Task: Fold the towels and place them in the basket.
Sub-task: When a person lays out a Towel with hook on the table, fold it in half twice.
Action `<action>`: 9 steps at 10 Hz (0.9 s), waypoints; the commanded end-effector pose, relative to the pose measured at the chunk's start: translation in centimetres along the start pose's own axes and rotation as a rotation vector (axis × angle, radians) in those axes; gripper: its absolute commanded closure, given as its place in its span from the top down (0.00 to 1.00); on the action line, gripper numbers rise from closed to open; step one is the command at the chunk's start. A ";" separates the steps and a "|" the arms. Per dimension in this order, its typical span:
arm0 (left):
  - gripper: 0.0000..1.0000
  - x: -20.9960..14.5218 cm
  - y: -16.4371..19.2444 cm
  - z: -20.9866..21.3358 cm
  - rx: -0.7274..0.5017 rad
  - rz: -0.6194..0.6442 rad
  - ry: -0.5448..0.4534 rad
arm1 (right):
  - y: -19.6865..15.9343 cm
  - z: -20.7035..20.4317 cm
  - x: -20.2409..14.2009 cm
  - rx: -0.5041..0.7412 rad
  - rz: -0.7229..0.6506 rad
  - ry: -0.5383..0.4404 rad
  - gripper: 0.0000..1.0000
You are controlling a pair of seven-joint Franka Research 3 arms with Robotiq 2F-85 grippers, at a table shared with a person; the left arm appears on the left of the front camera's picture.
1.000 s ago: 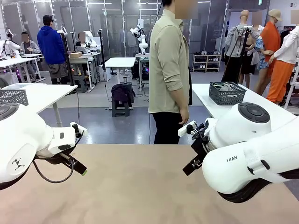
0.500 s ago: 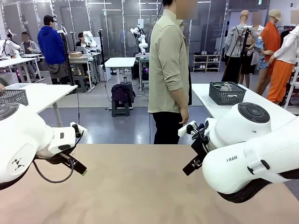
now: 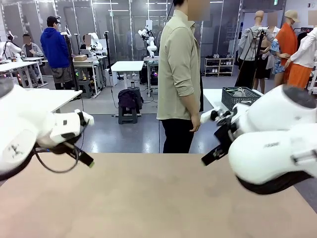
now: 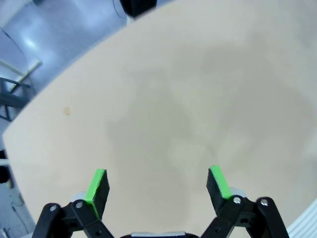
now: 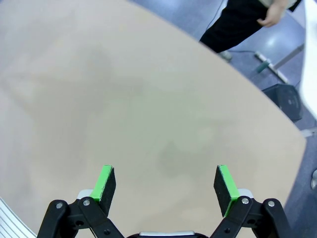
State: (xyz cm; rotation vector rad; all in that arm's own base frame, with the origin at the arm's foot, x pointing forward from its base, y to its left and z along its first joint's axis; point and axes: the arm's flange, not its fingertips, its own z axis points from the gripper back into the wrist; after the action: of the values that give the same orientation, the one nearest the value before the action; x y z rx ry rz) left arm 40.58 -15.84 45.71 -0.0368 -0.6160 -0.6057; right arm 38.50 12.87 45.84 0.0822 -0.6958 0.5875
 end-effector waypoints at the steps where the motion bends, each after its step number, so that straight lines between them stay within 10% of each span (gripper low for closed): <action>1: 1.00 1.3 1.9 6.0 0.000 0.032 -0.030 | -1.5 7.1 -3.3 -0.003 -0.004 -0.040 1.00; 6: 1.00 -0.6 5.5 21.0 -0.315 0.158 -0.210 | -2.4 21.2 -6.7 0.089 -0.096 -0.217 1.00; 9: 1.00 -5.5 10.6 22.2 -0.532 0.310 -0.267 | -4.9 22.3 -9.5 0.297 -0.213 -0.328 1.00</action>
State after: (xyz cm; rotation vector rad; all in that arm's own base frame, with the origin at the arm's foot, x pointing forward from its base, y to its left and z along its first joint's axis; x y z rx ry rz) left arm 30.39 -1.48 63.65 -0.6458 -0.7071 -0.4779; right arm 23.35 -0.95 63.24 0.4309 -0.9042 0.4648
